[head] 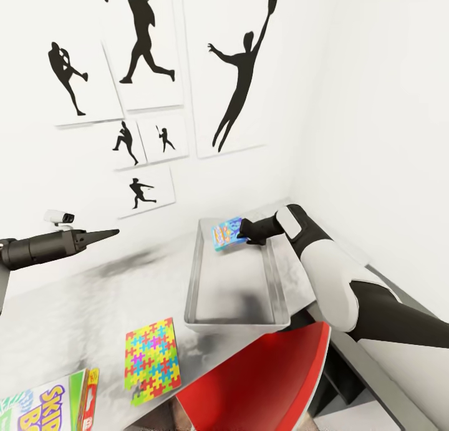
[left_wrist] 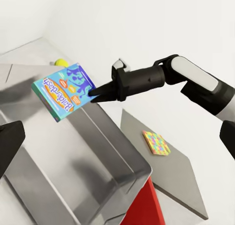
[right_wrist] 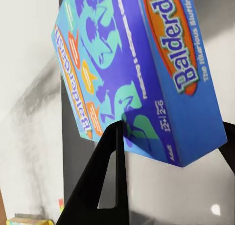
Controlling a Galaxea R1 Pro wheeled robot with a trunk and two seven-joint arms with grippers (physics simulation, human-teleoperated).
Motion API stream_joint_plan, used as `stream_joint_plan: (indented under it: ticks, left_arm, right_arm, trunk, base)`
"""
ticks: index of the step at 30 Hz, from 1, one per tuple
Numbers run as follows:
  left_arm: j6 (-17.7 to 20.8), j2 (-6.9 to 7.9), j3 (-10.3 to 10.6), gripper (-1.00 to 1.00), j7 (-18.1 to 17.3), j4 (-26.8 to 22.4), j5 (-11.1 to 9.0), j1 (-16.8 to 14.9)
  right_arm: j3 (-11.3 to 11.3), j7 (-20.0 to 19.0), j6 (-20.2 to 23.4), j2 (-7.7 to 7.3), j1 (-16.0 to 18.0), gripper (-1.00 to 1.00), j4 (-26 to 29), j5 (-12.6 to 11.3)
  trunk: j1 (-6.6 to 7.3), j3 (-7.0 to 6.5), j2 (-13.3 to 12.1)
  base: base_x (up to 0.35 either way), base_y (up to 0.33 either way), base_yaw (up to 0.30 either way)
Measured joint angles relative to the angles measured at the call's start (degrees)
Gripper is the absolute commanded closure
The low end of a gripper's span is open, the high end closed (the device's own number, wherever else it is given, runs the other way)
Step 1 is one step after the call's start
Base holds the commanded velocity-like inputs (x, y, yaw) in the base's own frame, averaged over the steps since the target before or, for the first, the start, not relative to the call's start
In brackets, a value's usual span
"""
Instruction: Put all the toys in the child's room - the three board games (two on the bed and one on the table), the two jigsaw puzzles on the table, and the tennis ball on the table - inside the toy box on the table in the child's room.
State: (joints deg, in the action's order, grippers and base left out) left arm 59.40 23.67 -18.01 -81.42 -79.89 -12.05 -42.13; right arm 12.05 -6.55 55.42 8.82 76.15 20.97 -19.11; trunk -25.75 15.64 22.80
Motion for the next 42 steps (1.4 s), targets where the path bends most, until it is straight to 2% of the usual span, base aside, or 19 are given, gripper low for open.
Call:
stream_joint_plan:
  ticks: [15, 38, 42]
  left_arm:
    - [0.0, 0.04, -0.1, -1.00, 0.0, -0.1, 0.0, 0.0]
    - [0.0, 0.21, -0.1, -1.00, 0.0, -0.8, 0.0, 0.0]
    - [0.0, 0.21, -1.1, -1.00, 0.0, -0.8, 0.0, 0.0]
  right_arm:
    - [-0.5, 0.0, -3.5, 0.28, 0.4, 1.00, 0.7, 0.2]
    - [-0.5, 0.0, -3.2, 0.33, 0.4, 1.00, 0.7, 0.2]
    - [-0.5, 0.0, -3.1, 0.35, 0.8, 1.00, 0.7, 0.1]
  trunk:
    - [0.00, 1.43, 0.0]
    - [0.00, 3.62, 0.0]
    - [0.00, 4.00, 0.0]
  base:
    - [0.000, 0.000, 0.000]
    - [0.000, 0.000, 0.000]
    - [0.000, 0.000, 0.000]
